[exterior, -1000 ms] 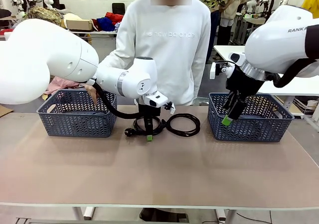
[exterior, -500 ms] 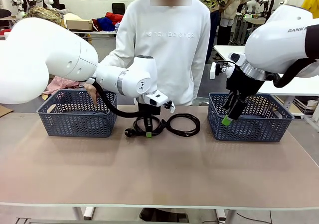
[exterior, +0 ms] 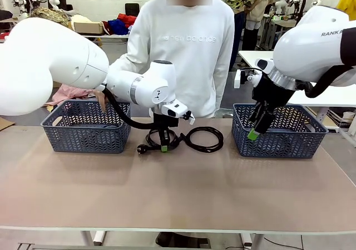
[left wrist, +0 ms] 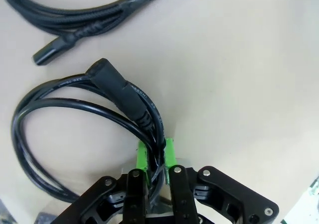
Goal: Organize the cables according to human instructions.
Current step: Pick up a bundle of cables and place it in the basket indicated by the human.
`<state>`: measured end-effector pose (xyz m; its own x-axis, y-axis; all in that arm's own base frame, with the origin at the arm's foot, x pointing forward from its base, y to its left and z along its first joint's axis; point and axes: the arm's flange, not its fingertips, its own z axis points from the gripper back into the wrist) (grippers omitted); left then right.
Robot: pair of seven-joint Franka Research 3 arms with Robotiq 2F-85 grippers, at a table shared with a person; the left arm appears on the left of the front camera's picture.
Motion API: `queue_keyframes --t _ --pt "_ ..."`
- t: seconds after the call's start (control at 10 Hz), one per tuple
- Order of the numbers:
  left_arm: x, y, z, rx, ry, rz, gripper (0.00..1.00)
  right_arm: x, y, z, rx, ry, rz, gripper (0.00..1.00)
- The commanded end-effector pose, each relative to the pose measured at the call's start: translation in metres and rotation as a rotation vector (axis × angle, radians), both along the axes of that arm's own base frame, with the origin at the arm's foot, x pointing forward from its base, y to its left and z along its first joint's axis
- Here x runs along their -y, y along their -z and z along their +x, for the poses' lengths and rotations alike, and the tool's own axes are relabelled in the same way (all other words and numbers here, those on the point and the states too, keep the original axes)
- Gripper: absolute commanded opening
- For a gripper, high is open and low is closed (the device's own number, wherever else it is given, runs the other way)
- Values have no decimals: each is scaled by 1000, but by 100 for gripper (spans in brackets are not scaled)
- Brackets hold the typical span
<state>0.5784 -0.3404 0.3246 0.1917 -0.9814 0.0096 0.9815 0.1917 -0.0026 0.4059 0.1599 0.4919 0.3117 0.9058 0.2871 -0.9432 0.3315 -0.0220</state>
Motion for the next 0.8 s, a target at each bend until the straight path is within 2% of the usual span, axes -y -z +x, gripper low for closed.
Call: queue_keyframes --t 0.0,0.4,0.7 --pt "-1 -32 -15 79 -63 35 0 -2 -3 1 1 -1 -2 100" --pt "10 -121 -30 75 131 -4 0 -2 -3 1 1 -1 -2 100" --pt "-17 -182 -34 53 300 52 0 -2 -3 1 1 -1 -2 100"
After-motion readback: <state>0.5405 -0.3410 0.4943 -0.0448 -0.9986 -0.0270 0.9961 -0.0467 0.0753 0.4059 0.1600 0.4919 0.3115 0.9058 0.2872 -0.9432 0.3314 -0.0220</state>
